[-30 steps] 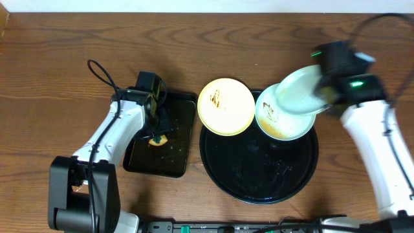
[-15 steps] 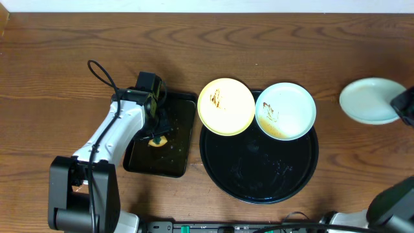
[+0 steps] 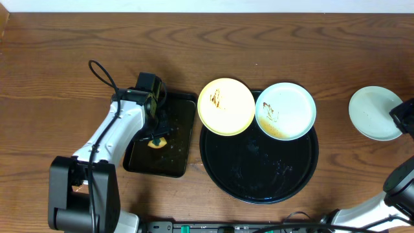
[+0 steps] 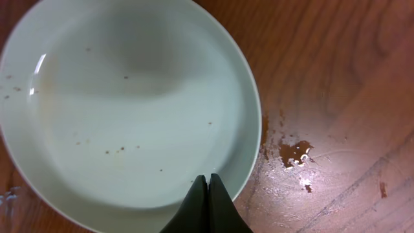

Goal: Clean dirty plates on tray and stack at the side
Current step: 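Carry the cleaned light-blue plate right and set it beside the tray, then grip the right rim of the stained light-blue plate with right gripper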

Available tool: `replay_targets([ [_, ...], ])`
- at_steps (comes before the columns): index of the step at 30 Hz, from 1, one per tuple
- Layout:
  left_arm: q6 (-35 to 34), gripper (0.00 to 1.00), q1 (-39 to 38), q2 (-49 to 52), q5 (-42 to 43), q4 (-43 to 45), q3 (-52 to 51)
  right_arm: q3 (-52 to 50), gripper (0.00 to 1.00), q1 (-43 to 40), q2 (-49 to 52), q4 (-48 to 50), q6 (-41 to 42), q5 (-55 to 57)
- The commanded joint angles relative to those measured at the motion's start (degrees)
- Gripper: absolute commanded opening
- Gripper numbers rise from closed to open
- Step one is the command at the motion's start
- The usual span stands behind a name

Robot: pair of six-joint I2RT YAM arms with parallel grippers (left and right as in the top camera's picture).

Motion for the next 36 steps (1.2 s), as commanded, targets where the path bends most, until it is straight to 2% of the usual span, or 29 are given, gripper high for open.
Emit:
replay_targets([
  [1, 0.59, 0.07, 0.20, -0.13, -0.09, -0.50, -0.42, 2.51, 0.14, 1.51, -1.88, -0.52, -2.14, -2.14],
  [3, 1.03, 0.07, 0.20, -0.13, -0.09, -0.68, -0.42, 3.91, 0.48, 2.49, -2.99, -2.14, -2.38, -3.58],
  [4, 1.07, 0.08, 0.20, -0.13, -0.11, -0.79, -0.42, 4.68, 0.71, 3.67, -4.20, -3.63, -2.86, -4.98],
  [9, 1.44, 0.08, 0.20, -0.13, -0.13, -0.96, -0.42, 4.74, 0.74, 10.29, -6.93, -7.19, -8.02, -11.91],
  [11, 1.44, 0.08, 0.20, -0.13, -0.13, -0.94, -0.42, 4.59, 0.82, 16.46, -7.04, -11.32, -10.32, -14.40],
  [14, 1.44, 0.08, 0.20, -0.13, -0.13, -0.96, -0.42, 2.27, 0.95, 23.26, -6.99, -13.11, -9.40, -14.49],
  [18, 1.86, 0.08, 0.20, -0.13, -0.11, -0.96, -0.42, -5.81, 0.98, 30.21, -6.91, -8.72, -2.75, -14.08],
  [23, 1.88, 0.08, 0.20, -0.13, -0.11, -1.01, -0.42, -14.47, 0.94, 31.04, -6.91, -0.52, -1.40, -17.88],
  [36, 2.34, 0.08, 0.20, -0.13, -0.07, -1.46, -0.42, -14.78, 0.92, 30.73, -8.35, -1.53, 1.14, -17.62],
])
